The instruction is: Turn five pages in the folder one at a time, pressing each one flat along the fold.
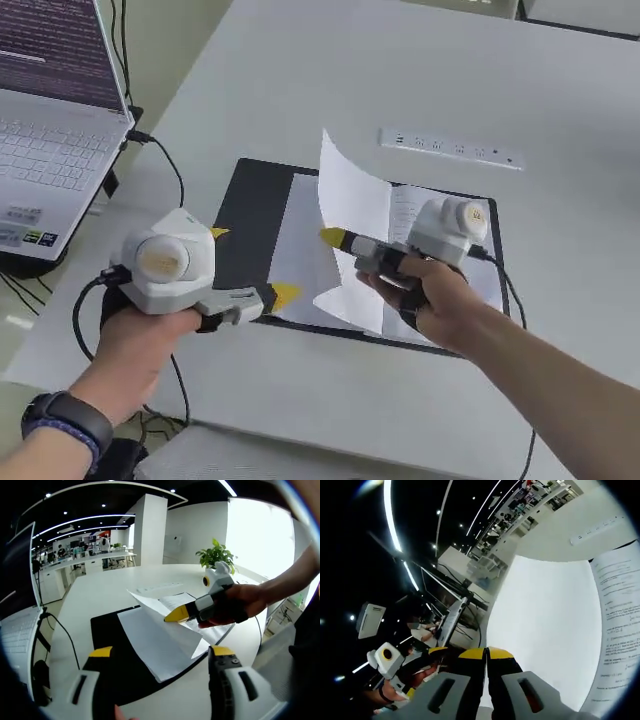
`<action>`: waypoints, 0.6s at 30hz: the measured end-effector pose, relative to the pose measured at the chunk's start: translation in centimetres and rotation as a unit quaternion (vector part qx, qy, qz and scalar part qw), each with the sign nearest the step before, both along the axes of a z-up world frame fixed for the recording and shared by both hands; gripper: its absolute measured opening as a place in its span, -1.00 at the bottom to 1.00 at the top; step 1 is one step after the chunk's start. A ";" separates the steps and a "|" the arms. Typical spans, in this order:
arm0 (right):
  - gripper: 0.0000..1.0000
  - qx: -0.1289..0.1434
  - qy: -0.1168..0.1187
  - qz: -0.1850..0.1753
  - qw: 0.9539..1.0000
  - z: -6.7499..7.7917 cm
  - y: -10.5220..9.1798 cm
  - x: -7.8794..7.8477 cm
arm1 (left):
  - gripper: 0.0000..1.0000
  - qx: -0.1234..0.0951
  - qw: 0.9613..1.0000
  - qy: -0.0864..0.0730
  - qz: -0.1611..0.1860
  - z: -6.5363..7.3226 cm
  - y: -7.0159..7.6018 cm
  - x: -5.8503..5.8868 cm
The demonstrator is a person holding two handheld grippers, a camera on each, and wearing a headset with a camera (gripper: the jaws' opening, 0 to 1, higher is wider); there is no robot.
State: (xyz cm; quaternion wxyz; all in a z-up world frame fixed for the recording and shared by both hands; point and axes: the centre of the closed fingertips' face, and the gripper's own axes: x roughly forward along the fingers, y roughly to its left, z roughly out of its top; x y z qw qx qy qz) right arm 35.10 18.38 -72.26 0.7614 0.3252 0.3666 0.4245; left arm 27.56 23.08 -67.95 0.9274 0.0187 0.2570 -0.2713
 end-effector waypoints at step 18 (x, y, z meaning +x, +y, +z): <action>-1.00 -0.059 0.061 -0.008 0.996 -6.9 1.7 -0.5 | 0.51 -0.009 1.000 0.015 0.008 -1.5 -0.2 -0.3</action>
